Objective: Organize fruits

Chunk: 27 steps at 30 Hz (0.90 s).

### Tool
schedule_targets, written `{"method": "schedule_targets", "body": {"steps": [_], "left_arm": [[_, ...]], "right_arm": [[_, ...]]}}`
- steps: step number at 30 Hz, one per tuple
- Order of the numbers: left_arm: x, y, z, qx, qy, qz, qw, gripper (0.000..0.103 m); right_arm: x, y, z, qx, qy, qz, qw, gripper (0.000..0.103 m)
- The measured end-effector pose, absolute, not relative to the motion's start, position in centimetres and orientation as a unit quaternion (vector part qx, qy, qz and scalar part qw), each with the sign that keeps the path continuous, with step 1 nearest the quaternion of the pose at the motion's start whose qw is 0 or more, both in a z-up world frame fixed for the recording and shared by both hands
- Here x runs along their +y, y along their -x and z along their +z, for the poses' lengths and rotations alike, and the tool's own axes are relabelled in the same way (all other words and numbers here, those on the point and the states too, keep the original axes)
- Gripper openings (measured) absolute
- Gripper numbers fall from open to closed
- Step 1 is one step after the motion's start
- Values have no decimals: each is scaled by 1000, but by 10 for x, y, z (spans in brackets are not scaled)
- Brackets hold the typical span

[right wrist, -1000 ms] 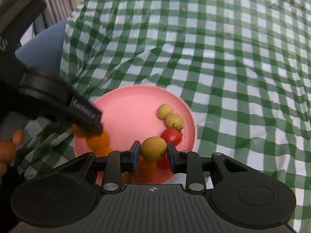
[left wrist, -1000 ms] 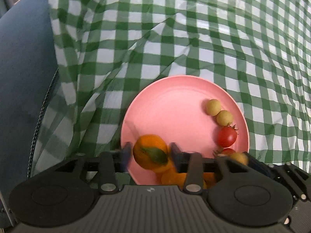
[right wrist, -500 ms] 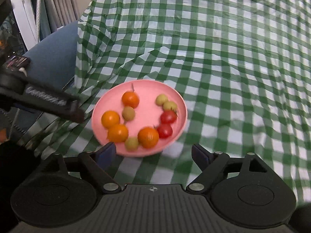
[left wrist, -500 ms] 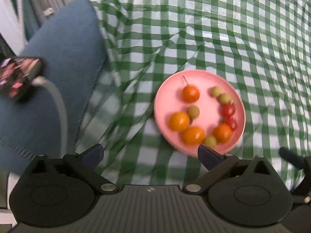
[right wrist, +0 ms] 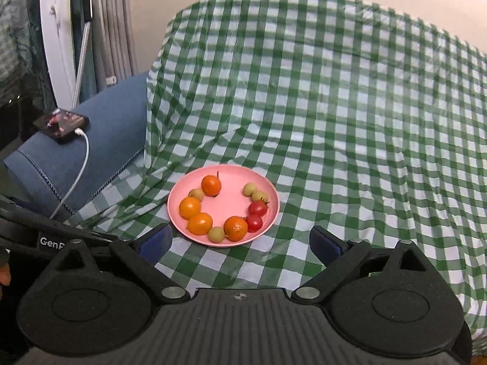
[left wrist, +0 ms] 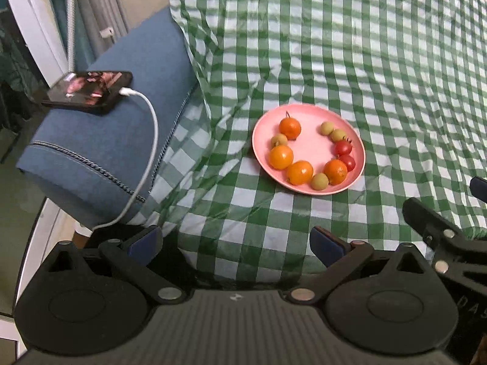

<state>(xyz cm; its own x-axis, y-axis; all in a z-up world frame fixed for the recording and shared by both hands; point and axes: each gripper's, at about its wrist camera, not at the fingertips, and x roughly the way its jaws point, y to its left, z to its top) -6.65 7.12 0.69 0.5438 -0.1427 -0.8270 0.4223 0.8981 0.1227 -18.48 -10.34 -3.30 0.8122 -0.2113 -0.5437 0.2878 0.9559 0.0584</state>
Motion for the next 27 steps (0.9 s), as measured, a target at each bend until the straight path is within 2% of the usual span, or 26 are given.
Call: {"method": "schedule_targets", "body": {"steps": [27], "left_arm": [[78, 94, 30, 409, -157, -177, 881, 103]], "right_arm": [[-94, 219, -15, 244, -59, -143, 957, 98]]}}
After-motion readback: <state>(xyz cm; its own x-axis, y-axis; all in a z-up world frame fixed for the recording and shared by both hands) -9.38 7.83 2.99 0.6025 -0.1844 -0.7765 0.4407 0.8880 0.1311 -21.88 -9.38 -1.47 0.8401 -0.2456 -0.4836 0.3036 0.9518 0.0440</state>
